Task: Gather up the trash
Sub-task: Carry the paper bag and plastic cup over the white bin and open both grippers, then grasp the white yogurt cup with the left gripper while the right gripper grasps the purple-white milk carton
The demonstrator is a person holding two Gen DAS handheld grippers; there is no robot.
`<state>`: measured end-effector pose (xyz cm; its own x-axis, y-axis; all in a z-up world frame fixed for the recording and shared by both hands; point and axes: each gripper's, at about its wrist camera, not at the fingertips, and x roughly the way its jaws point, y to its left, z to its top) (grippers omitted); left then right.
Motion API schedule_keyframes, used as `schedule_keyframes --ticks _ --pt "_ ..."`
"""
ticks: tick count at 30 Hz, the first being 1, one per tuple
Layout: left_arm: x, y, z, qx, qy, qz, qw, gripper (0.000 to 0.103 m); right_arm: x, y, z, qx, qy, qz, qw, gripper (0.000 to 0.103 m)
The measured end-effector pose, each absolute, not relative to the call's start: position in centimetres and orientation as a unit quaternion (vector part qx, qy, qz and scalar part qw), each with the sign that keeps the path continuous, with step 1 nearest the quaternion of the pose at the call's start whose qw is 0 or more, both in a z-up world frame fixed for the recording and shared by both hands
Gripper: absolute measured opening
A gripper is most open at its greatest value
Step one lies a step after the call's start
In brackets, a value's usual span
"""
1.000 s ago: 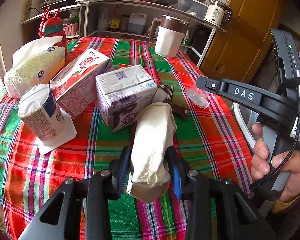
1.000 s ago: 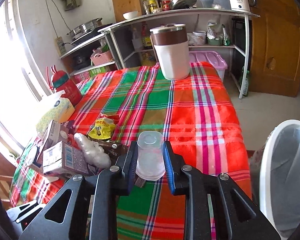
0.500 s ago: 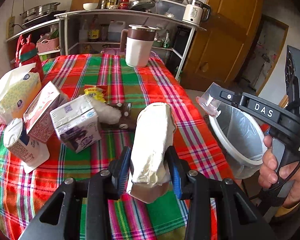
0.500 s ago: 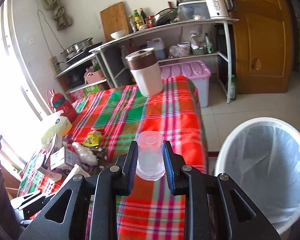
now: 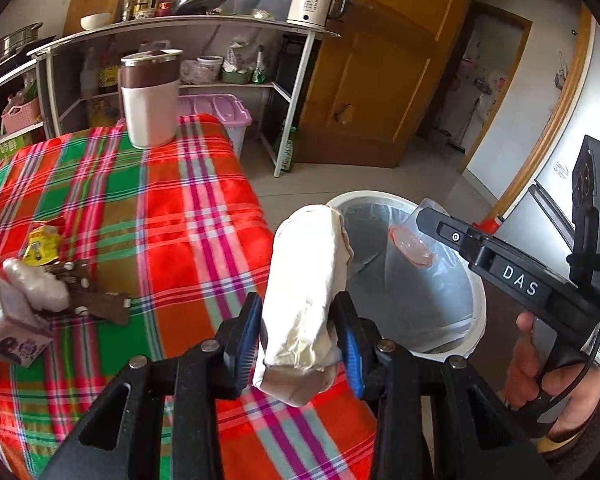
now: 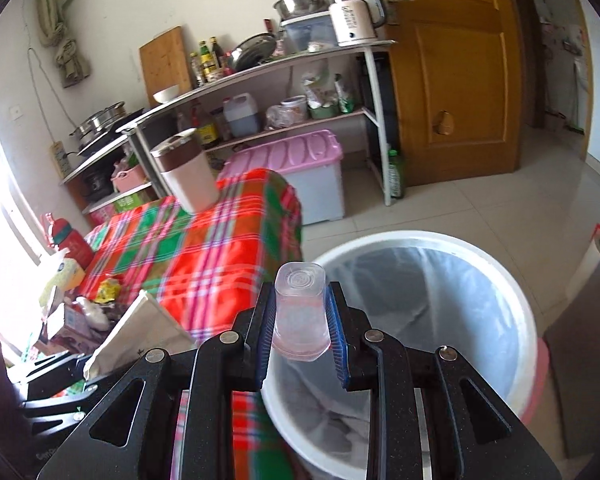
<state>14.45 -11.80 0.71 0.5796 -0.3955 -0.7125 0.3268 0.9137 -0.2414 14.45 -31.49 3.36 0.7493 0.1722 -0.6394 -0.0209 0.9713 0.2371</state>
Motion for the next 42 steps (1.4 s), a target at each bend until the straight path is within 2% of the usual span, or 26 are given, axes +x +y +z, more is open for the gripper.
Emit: schedule_keyframes --ticks 16,18,20,22,24,26,33,42 --pt "17.7 -19.9 -1.7 -0.001 0.453 -0.227 0.862 0.039 15.2 -37.3 -1.5 0.111 0.401 -0.011 0.909 0.027" --pt "17.8 -20.1 -1.8 -0.004 0.457 -0.23 0.859 0.042 15.5 -37.4 -1.8 0.111 0.407 -0.012 0.907 0.027" --pt "17.7 -20.2 -1.8 -0.008 0.457 -0.237 0.858 0.054 15.4 -37.6 -2.0 0.112 0.41 -0.021 0.905 0.028" --pt "17.6 -20.2 -1.8 -0.006 0.456 -0.234 0.859 0.058 15.4 -37.9 -2.1 0.118 0.411 -0.024 0.904 0.029" --pt "17.6 -20.0 -1.8 -0.011 0.455 -0.232 0.86 0.059 15.4 -38.1 -2.1 0.12 0.412 -0.025 0.903 0.043" --pt "17.5 -19.7 -1.8 -0.013 0.455 -0.229 0.86 0.059 15.2 -37.9 -2.0 0.12 0.41 -0.027 0.904 0.046" --pt "16.4 -17.1 -0.3 -0.019 0.433 -0.218 0.875 0.062 14.2 -37.2 -1.2 0.125 0.403 -0.025 0.906 0.047" --pt "13.6 -10.2 1.1 -0.045 0.404 -0.157 0.9 0.065 12.5 -32.3 1.5 0.111 0.375 0.021 0.92 0.047"
